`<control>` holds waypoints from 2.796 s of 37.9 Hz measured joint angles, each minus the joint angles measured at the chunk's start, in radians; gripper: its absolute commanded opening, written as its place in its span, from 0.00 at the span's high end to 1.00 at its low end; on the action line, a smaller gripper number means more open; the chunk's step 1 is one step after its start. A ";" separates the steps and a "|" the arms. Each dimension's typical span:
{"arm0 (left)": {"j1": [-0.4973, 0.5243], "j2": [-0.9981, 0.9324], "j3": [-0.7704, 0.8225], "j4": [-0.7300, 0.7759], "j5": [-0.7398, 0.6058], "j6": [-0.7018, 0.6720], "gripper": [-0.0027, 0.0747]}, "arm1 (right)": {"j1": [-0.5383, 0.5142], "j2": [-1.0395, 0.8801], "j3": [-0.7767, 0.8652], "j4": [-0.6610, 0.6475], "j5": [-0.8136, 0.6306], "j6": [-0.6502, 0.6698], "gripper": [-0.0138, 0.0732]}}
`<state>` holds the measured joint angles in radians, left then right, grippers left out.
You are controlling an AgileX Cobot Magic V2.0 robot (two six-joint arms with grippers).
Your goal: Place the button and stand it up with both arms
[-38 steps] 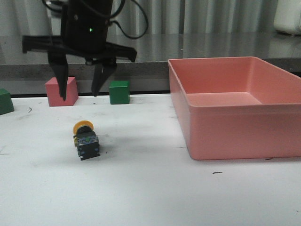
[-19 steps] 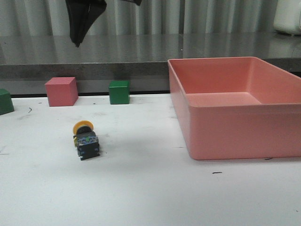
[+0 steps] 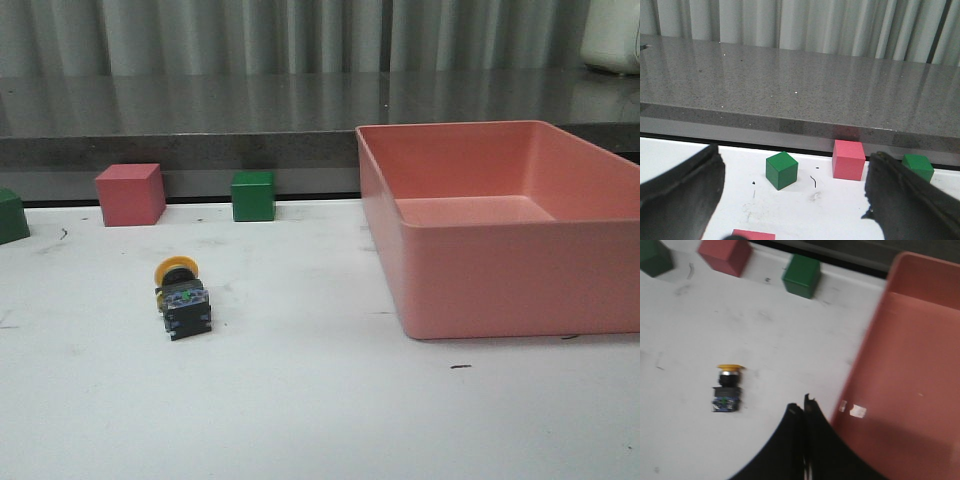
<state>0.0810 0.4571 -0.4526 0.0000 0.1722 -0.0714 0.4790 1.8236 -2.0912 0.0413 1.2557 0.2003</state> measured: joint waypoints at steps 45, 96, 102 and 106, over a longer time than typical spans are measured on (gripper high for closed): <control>0.000 0.000 0.000 0.000 0.000 0.000 0.26 | -0.401 -1.455 1.635 -0.064 -0.690 -0.032 0.92; -0.415 0.606 -0.304 -0.064 0.116 0.000 0.26 | -0.401 -1.636 1.728 -0.064 -0.788 -0.032 0.92; -0.466 0.766 -0.422 -0.082 0.221 0.000 0.26 | -0.401 -1.636 1.728 -0.064 -0.788 -0.032 0.92; -0.472 0.861 -0.498 -0.120 0.296 0.000 0.26 | -0.401 -1.636 1.728 -0.064 -0.788 -0.033 0.92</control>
<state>-0.3914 1.3181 -0.9501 -0.1205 0.4685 -0.0714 0.0781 0.1878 -0.3631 -0.0223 0.4681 0.1674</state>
